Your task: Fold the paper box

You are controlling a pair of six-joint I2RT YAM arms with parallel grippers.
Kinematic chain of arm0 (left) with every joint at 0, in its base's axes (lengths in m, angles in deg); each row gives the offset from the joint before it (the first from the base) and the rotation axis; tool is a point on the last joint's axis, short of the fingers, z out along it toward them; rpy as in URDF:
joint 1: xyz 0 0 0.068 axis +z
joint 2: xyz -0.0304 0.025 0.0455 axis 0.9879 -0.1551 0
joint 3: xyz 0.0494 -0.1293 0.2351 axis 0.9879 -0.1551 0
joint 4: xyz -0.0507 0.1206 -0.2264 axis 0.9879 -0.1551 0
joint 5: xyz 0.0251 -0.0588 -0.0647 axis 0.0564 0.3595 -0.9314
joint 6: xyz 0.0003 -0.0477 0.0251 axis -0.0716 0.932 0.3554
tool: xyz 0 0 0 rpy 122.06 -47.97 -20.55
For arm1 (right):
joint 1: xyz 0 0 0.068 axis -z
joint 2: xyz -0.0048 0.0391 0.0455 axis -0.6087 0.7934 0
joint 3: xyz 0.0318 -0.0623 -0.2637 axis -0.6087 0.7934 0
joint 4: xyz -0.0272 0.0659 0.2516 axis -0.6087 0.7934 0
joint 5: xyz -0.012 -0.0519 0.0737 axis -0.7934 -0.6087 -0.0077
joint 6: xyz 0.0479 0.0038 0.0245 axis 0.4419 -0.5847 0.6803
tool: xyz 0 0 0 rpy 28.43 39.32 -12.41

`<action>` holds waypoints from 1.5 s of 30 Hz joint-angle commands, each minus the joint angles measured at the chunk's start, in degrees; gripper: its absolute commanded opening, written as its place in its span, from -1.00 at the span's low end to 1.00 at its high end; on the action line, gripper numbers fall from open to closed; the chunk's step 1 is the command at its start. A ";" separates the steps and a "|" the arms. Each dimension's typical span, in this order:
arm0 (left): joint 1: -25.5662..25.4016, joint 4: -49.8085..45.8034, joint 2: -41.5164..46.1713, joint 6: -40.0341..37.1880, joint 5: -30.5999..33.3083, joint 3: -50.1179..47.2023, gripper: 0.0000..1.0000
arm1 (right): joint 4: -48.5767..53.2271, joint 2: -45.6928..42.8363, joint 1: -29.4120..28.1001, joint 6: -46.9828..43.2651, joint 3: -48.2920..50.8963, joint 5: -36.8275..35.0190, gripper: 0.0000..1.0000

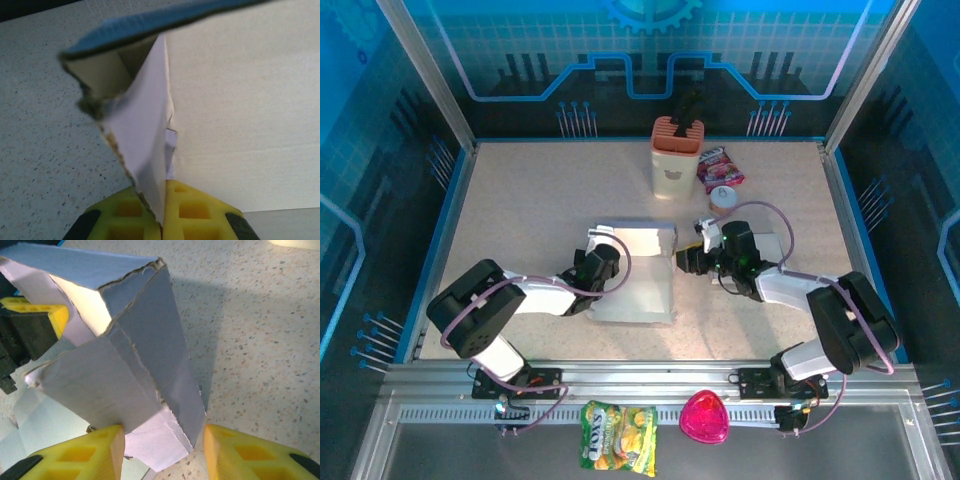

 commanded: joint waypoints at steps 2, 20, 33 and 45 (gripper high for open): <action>1.68 -7.51 -1.75 2.04 -4.32 3.66 -1.00 | -4.63 2.52 2.47 0.98 -0.60 4.42 -0.07; 6.82 -20.72 -3.22 5.16 -12.14 11.10 -1.00 | -10.04 2.34 8.74 6.46 -1.63 13.58 -0.08; 9.11 -24.91 -5.75 6.54 -15.74 14.46 -1.00 | -1.33 7.68 14.19 5.13 -9.47 14.16 -0.20; 9.32 -25.22 -6.60 6.36 -16.40 15.33 -1.00 | 1.04 14.10 9.53 2.39 -14.14 14.99 -0.20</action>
